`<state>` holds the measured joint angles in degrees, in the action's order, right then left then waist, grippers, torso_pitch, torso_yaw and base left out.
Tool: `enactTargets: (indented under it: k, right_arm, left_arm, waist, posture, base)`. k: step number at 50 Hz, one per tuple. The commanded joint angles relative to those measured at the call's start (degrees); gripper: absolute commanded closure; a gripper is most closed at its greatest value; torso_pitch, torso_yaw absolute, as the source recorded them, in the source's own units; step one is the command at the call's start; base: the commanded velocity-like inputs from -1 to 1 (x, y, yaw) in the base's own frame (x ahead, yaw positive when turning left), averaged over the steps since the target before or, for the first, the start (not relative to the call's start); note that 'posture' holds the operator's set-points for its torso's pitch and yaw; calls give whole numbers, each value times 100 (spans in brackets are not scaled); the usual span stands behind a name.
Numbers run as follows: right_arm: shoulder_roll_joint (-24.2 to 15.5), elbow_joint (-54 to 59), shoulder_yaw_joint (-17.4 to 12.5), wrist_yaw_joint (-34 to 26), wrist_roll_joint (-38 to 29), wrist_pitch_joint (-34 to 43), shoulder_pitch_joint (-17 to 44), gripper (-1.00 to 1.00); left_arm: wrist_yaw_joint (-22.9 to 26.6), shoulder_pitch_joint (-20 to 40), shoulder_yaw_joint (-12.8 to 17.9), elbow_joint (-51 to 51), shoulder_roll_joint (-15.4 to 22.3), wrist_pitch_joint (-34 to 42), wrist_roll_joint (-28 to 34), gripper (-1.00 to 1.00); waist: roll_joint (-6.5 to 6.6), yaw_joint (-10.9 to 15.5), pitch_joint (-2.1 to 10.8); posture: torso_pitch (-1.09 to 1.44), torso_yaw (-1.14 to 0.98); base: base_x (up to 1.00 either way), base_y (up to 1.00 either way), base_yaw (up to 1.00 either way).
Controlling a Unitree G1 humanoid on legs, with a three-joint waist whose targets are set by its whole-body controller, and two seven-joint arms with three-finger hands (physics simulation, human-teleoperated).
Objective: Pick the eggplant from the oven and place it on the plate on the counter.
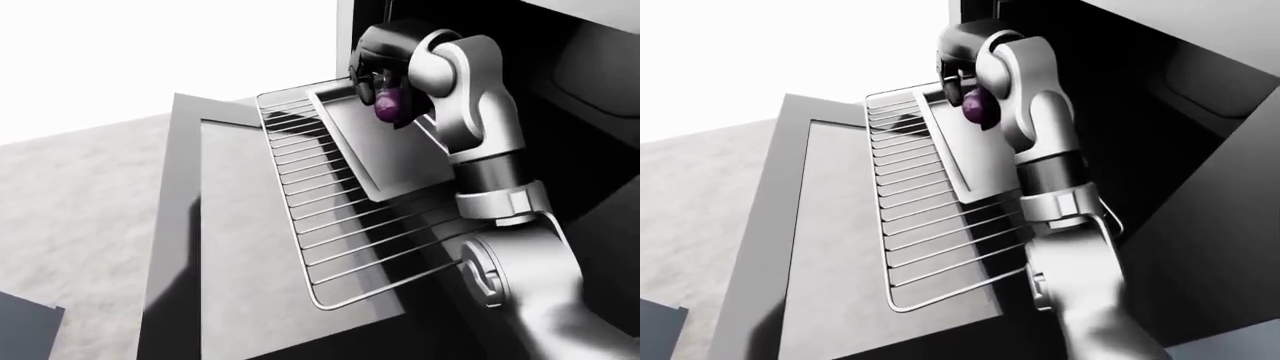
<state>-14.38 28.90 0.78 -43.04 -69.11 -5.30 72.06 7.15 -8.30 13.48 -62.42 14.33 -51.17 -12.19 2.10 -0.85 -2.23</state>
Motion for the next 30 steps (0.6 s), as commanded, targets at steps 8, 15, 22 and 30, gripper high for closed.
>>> enactTargets:
  k: [8, 15, 22, 30]
  right_arm:
    - [59, -650, -77, -183, 156, 264, 300, 100]
    - [44, -826, -69, -258, 175, 280, 294, 100]
    - [53, -810, -63, -238, 165, 292, 282, 100]
    - [54, -884, -72, -298, 178, 329, 319, 100]
  left_arm:
    - [7, -163, 227, 482, 48, 59, 43, -100]
    - [-75, -120, 262, 370, 25, 31, 258, -100]
    - [-86, 19, 247, 104, 55, -69, 277, -100]
    - [-106, 33, 211, 82, 69, -76, 252, -100]
  waist:
    - [46, -9, 109]
    - [46, 6, 81]
    - [44, 16, 231]
    - [54, 5, 484]
  posture:
    - [0, 0]
    - [-1, 0]
    - [-8, 0]
    - [-16, 0]
  base:
    - [0, 0, 0]
    - [0, 0, 0]
    - [0, 0, 0]
    - [0, 0, 0]
